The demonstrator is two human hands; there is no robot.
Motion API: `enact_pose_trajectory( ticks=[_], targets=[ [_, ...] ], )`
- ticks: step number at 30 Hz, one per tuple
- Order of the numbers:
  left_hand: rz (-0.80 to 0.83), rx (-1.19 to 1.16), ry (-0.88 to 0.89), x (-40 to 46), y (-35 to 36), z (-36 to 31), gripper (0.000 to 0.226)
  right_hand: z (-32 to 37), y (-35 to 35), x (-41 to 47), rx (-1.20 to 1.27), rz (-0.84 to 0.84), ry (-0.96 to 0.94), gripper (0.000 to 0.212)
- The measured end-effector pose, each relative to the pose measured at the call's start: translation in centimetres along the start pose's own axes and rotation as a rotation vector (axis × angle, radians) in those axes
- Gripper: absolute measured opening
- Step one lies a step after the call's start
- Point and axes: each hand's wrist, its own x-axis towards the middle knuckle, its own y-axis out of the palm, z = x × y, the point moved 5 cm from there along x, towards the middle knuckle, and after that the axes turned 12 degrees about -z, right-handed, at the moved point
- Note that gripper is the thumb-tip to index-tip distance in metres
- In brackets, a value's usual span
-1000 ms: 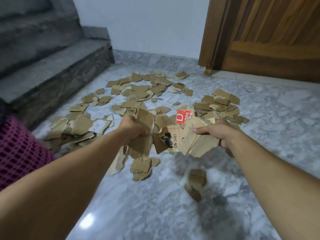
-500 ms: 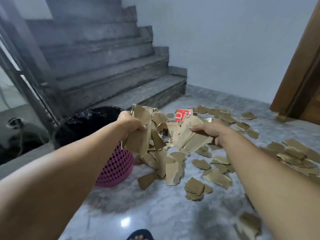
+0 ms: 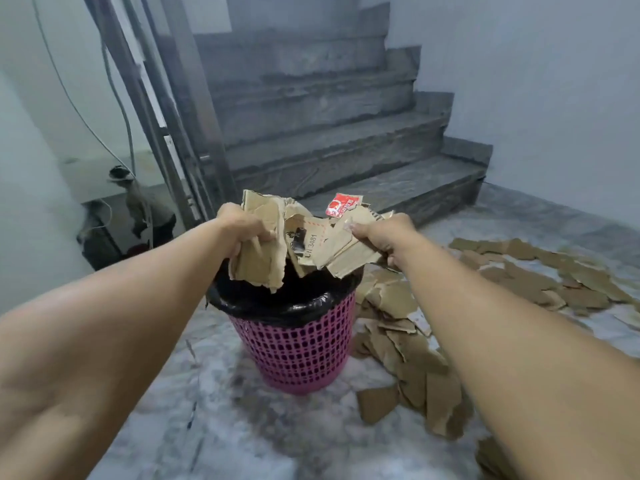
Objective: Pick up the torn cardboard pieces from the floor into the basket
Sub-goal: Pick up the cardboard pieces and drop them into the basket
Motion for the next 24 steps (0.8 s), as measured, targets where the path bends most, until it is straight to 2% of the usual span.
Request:
enact_pose_trajectory(
  ticks=[3,6,8,10,15,19,24],
  targets=[
    [0.000,-0.047,-0.031,2.7,0.3,2.5,0.055,-0.6,4.9,1.9,-0.036,0.022,-0.034,0.058],
    [0.172,0.000,-0.102,3.7,2.2,5.7,0.054,-1.8,8.5,2.5,-0.057,0.137,-0.022,0.055],
    [0.267,0.091,-0.117,3.5,3.3,7.1,0.049,-2.4,9.3,2.9,-0.096,0.164,-0.014,0.069],
    [0.300,0.134,-0.104,3.4,4.1,7.8,0.054,-2.7,9.5,3.0,-0.137,0.164,-0.014,0.073],
    [0.255,0.145,0.002,2.7,5.0,7.2,0.054,-2.9,7.3,3.3,-0.115,0.120,-0.009,0.048],
    [0.212,0.060,0.096,0.3,5.6,5.2,0.052,-3.0,2.6,1.9,-0.038,0.092,0.015,0.017],
    [0.174,-0.025,0.251,-5.2,7.1,1.5,0.033,-5.7,-5.4,-0.5,-0.064,0.083,0.061,0.008]
  ],
)
